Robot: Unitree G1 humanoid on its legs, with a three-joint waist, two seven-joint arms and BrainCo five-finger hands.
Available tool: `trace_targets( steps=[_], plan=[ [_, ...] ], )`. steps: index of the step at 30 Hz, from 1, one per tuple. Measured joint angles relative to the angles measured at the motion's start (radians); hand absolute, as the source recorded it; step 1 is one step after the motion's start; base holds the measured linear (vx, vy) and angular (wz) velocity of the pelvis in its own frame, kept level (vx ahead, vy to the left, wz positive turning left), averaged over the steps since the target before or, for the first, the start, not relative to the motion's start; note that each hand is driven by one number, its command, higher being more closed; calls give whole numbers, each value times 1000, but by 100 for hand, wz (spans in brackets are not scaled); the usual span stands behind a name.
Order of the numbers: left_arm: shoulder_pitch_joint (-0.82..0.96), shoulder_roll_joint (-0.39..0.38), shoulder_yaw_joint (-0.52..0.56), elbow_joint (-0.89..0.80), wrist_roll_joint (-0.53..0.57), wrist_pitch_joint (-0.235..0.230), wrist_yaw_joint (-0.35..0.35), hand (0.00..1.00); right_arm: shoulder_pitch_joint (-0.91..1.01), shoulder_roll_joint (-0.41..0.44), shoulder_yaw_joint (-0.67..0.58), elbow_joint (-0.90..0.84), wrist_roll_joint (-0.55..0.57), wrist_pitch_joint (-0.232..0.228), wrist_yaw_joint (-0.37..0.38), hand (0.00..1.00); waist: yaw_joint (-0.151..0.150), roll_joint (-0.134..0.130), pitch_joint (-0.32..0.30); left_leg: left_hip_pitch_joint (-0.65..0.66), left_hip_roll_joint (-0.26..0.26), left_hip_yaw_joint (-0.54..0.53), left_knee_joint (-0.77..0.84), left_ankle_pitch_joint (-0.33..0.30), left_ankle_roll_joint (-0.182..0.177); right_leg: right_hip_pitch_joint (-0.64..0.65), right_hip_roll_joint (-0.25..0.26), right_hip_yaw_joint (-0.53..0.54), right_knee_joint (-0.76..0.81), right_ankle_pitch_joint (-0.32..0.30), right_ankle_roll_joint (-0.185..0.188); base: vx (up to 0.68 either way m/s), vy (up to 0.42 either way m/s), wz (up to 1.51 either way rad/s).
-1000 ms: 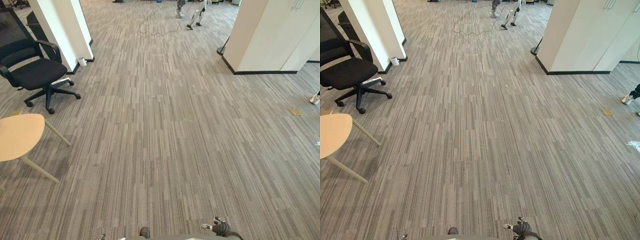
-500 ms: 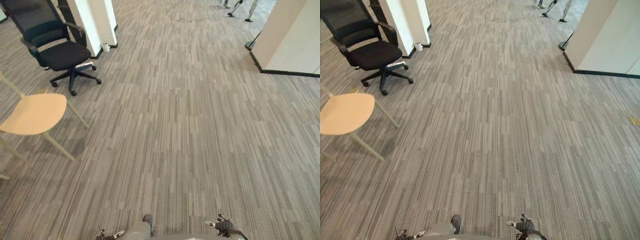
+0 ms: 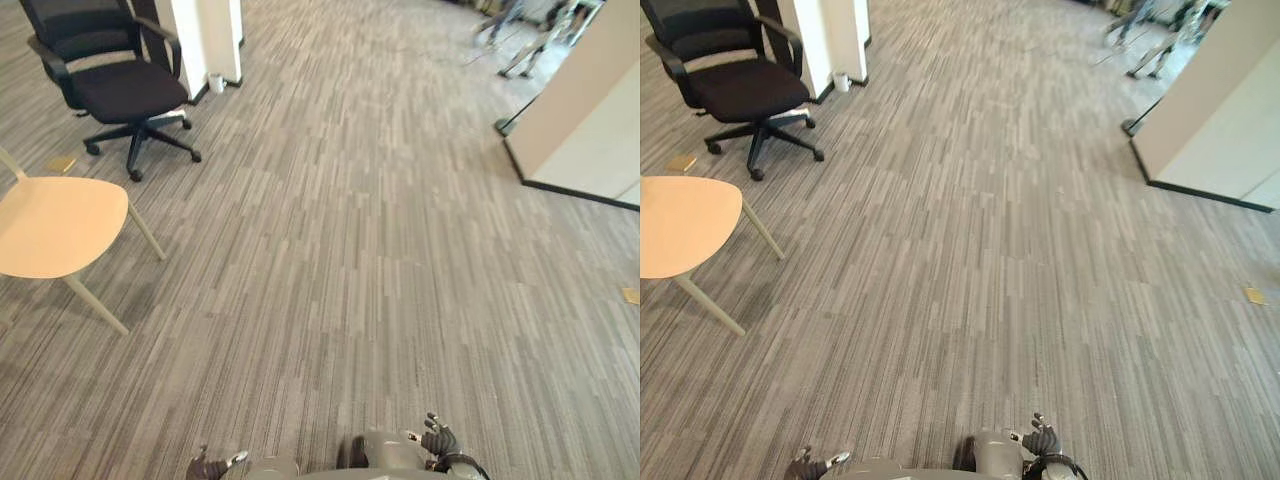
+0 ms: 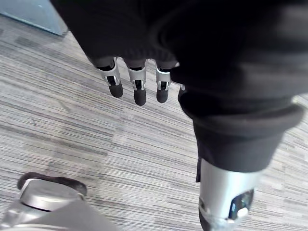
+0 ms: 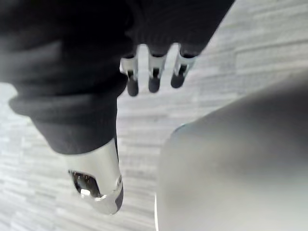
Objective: Organize washtable
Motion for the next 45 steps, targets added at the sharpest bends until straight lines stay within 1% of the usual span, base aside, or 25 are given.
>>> trace_targets(
  steps=[3,4,5,6,7,8,9,10,11,12,13,14,16,19,23,24,25,26,28,29,31,33,38,42,45],
  plan=[
    [-16,-11,-21,-1,21,-3,0,0,-2,1,-18,-26,0,4,-3,0,-17,17,0,142,-1,-61,-65,-10,-19,-44,-4,-6,-135,151,-47,726,-30,88],
    [-18,-20,-30,0,23,-4,0,0,-1,0,-20,-33,2,5,-3,0,-27,29,-10,184,7,-93,-59,-20,-36,-61,-2,-11,-106,273,-100,603,-83,65],
    [-22,-36,-29,6,24,-3,1,0,-6,-8,-26,-34,4,5,-3,0,-31,59,-25,190,32,-115,-48,-23,-42,-76,7,-19,-65,287,-89,792,-94,62],
    [-34,-63,-28,4,23,-3,-1,0,-27,-21,-42,-39,1,8,-4,0,-32,90,-48,184,65,-137,-40,16,-94,-110,-13,-75,48,248,-130,802,-122,72],
    [-79,-95,-26,3,23,-2,-3,0,-40,-22,-83,-54,28,0,4,0,-57,75,-17,194,15,-150,-23,132,-113,-201,-64,-100,301,176,-171,776,-144,46],
    [-69,-107,-20,4,22,-2,-1,0,-48,-27,-87,-51,27,0,2,0,-59,95,-26,200,19,-145,15,168,-116,-214,-29,-117,305,141,-144,750,-228,27],
    [-34,-110,-14,1,22,-4,-5,0,-31,-20,-63,-49,22,4,-2,0,-72,93,-42,173,-7,-152,185,254,-167,-96,21,-149,56,207,-246,772,-259,-59],
    [-28,-149,16,-6,21,-7,-3,0,-19,-38,-44,-43,18,11,-2,0,-43,140,-41,94,1,-114,416,323,-254,-2,91,-133,4,140,-241,795,-238,-60],
    [-30,-147,19,-12,21,-10,-4,0,-20,-38,-40,-37,12,15,-4,0,-37,154,-39,33,28,-73,537,316,-250,44,121,-114,-33,124,-241,827,-189,-68],
    [-31,-128,20,-42,19,-11,-2,0,-27,-36,-25,-26,3,21,-6,0,-29,145,-30,-82,93,31,707,273,-190,124,147,-92,-81,108,-253,759,-167,-40],
    [-24,-107,19,-65,10,-14,-2,0,-28,-24,-3,-6,-2,25,-7,0,-6,107,-19,-184,131,88,811,231,-144,214,155,-65,-136,108,-252,847,-200,-32],
    [-22,-103,22,-82,1,-16,0,0,-27,-20,16,2,-3,26,-9,0,-3,92,-16,-236,142,106,839,210,-142,258,155,-51,-167,106,-248,753,-189,-26],
    [-21,-95,14,-117,-22,-27,1,0,-32,-33,57,13,-4,28,-11,0,24,73,-5,-420,158,140,815,134,-149,426,150,-7,-283,80,-200,529,-109,-24],
    [-23,-96,15,-117,-32,-44,2,0,-67,-50,59,26,-4,30,-17,0,46,99,5,-529,145,175,601,106,-144,553,135,27,-366,49,-158,545,-14,-42],
    [42,-86,20,-92,-36,-44,1,0,-109,-77,92,36,-9,23,-28,0,100,100,5,-573,39,117,27,221,-145,694,103,91,-426,5,-110,585,113,-39],
    [59,-78,20,-79,-36,-34,1,0,-105,-73,90,41,-17,24,-28,0,106,96,3,-575,29,133,-13,262,-113,719,103,101,-413,-9,-86,848,219,-49],
    [94,-69,20,-54,-35,-25,-1,0,-85,-58,86,39,-34,23,-27,0,120,83,-8,-571,21,148,17,394,-22,737,95,114,-365,-38,-44,748,198,-37],
    [108,-65,20,-44,-35,-18,-1,0,-76,-48,78,36,-43,23,-27,0,123,72,-18,-571,20,154,38,456,7,733,91,113,-322,-47,-29,778,175,0],
    [103,-22,29,-16,-35,0,-3,0,-32,-14,14,53,-57,26,-23,0,112,6,-24,-542,-22,142,98,396,1,576,48,82,91,8,-22,749,116,43],
    [93,-18,29,-15,-35,3,-3,0,-31,-12,2,56,-64,27,-23,0,103,-1,-20,-516,-32,138,96,375,6,524,30,75,217,35,-18,687,86,26],
    [85,-18,40,1,-35,9,-2,0,-23,-29,-20,59,-63,24,-23,0,69,16,-9,-356,-60,138,88,290,34,399,-57,50,550,37,-23,626,114,9],
    [70,-33,54,-3,-34,6,-2,0,0,-28,-20,57,-62,19,-20,0,59,33,-4,-227,-55,133,51,243,43,329,-72,62,610,8,-17,532,137,-5],
    [47,-55,151,-11,-25,-2,-1,0,7,-11,-29,38,-38,3,-3,0,38,28,-4,-51,-4,129,-9,138,27,173,-68,-41,214,-37,-17,437,32,-14],
    [46,-65,198,1,-14,8,-2,0,6,-4,-37,28,-20,4,-2,0,36,18,-9,40,35,133,-50,66,-23,114,-35,-49,-233,131,-19,495,-81,-15],
    [48,-65,219,0,3,9,-1,0,12,2,-39,19,-1,4,-2,0,11,17,-16,152,79,77,-110,25,-93,118,-47,-64,-253,216,-40,531,-193,48]
  ],
)
